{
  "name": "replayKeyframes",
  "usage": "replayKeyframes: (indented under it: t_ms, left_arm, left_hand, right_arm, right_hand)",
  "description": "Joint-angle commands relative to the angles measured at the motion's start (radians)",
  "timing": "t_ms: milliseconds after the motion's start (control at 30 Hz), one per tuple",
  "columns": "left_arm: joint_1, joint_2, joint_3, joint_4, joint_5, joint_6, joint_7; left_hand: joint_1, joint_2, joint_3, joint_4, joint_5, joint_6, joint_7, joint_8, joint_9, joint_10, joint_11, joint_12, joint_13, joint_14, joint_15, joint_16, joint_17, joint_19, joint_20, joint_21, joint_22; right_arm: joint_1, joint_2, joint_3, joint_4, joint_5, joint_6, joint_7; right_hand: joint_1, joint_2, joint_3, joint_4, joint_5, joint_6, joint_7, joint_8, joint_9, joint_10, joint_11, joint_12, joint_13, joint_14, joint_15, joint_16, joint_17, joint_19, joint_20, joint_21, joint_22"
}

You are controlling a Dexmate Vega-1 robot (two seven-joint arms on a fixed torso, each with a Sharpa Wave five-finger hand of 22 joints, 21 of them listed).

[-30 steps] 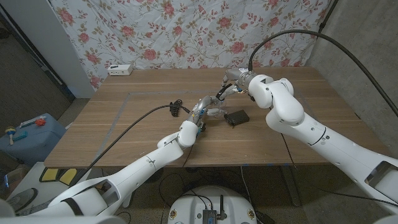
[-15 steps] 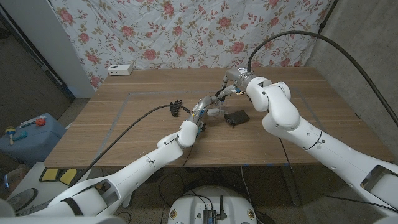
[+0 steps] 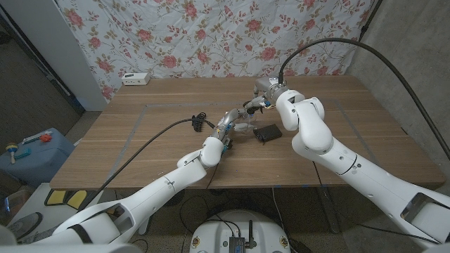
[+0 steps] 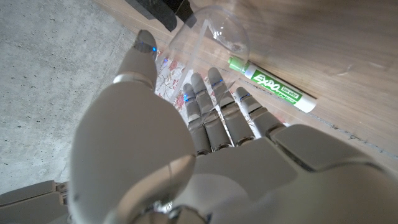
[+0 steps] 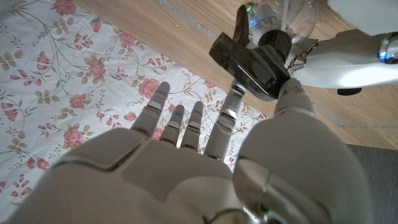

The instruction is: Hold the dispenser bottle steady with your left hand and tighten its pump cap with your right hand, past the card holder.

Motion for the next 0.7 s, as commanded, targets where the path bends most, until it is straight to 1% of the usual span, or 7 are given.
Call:
replayKeyframes:
  t_ms: [33, 167, 267, 367, 500, 667, 700]
  left_arm:
    - [0.007, 0.008, -0.005, -0.012, -0.002, 0.006, -0.003]
    - [0.009, 0.009, -0.006, -0.014, -0.003, 0.006, -0.004]
    - [0.01, 0.01, -0.006, -0.016, -0.004, 0.008, -0.006]
    - [0.012, 0.01, -0.007, -0.016, -0.005, 0.007, -0.005]
    - [0.014, 0.01, -0.008, -0.016, -0.006, 0.006, -0.004]
    - [0.017, 0.01, -0.008, -0.018, -0.006, 0.008, -0.002]
    - [0.018, 0.011, -0.008, -0.02, -0.006, 0.009, -0.003]
  left_hand:
    - [-0.063, 0.152, 0.092, 0.085, 0.003, 0.16, -0.004, 0.009, 0.003, 0.003, 0.002, 0.007, 0.005, -0.001, -0.055, 0.004, 0.005, -0.005, -0.066, 0.003, 0.002]
    - [-0.06, 0.152, 0.092, 0.084, 0.004, 0.162, -0.006, 0.01, 0.003, 0.003, 0.0, 0.007, 0.006, -0.002, -0.055, 0.004, 0.005, -0.005, -0.067, 0.002, 0.002]
    - [-0.06, 0.152, 0.092, 0.085, 0.004, 0.161, -0.006, 0.009, 0.003, 0.004, 0.001, 0.008, 0.006, 0.001, -0.056, 0.005, 0.005, -0.005, -0.066, 0.003, 0.002]
    - [-0.06, 0.152, 0.091, 0.086, 0.004, 0.163, -0.004, 0.011, 0.003, 0.004, 0.002, 0.009, 0.007, 0.0, -0.056, 0.005, 0.005, -0.004, -0.066, 0.003, 0.002]
    - [-0.059, 0.153, 0.092, 0.087, 0.004, 0.162, -0.003, 0.01, 0.004, 0.004, 0.002, 0.009, 0.007, 0.001, -0.057, 0.006, 0.005, -0.005, -0.065, 0.003, 0.002]
    - [-0.058, 0.154, 0.092, 0.087, 0.004, 0.161, -0.003, 0.01, 0.004, 0.004, 0.001, 0.009, 0.008, -0.001, -0.056, 0.005, 0.005, -0.004, -0.064, 0.003, 0.002]
    - [-0.058, 0.154, 0.092, 0.087, 0.004, 0.16, -0.004, 0.009, 0.004, 0.004, 0.001, 0.009, 0.008, -0.001, -0.055, 0.005, 0.005, -0.004, -0.063, 0.003, 0.002]
  right_arm:
    - [-0.028, 0.044, 0.001, 0.012, -0.086, -0.006, -0.002]
    - [-0.036, 0.056, -0.001, 0.015, -0.115, 0.004, -0.005]
    - [-0.04, 0.065, -0.008, 0.02, -0.157, 0.009, 0.001]
    - [-0.048, 0.074, -0.008, 0.023, -0.184, 0.023, -0.005]
    - [-0.057, 0.085, 0.001, 0.026, -0.199, 0.04, -0.007]
    - [-0.066, 0.096, 0.015, 0.032, -0.2, 0.059, -0.005]
    - [-0.068, 0.098, 0.017, 0.034, -0.2, 0.061, -0.008]
  right_hand:
    - [-0.008, 0.001, 0.002, 0.006, -0.003, 0.044, -0.008, 0.01, 0.004, 0.031, 0.002, 0.008, 0.002, 0.032, -0.011, 0.008, 0.002, 0.022, -0.002, 0.004, 0.002]
    - [-0.011, 0.003, 0.001, 0.006, -0.004, 0.074, -0.007, 0.013, 0.003, 0.061, 0.001, 0.012, 0.002, 0.052, -0.017, 0.01, 0.001, 0.032, -0.005, 0.004, 0.002]
    - [-0.012, 0.005, 0.001, 0.006, -0.006, 0.103, 0.001, 0.017, 0.003, 0.076, -0.01, 0.012, 0.002, 0.069, -0.024, 0.012, 0.0, 0.039, -0.007, 0.003, 0.002]
    - [-0.014, 0.007, 0.001, 0.006, -0.007, 0.133, 0.0, 0.022, 0.002, 0.097, -0.016, 0.013, 0.001, 0.091, -0.032, 0.014, -0.001, 0.053, -0.012, 0.005, 0.002]
    - [-0.012, 0.01, 0.002, 0.004, -0.008, 0.175, -0.003, 0.03, 0.002, 0.111, -0.024, 0.01, 0.001, 0.103, -0.039, 0.012, -0.002, 0.063, -0.015, 0.005, 0.003]
    - [-0.013, 0.012, 0.003, 0.004, -0.01, 0.207, 0.01, 0.036, 0.001, 0.13, -0.032, 0.011, 0.001, 0.121, -0.046, 0.014, -0.002, 0.069, -0.021, 0.004, 0.003]
    - [-0.015, 0.016, 0.002, 0.002, -0.015, 0.238, -0.04, 0.037, 0.004, 0.138, -0.035, 0.0, 0.001, 0.125, -0.047, 0.004, -0.003, 0.071, -0.022, -0.001, 0.003]
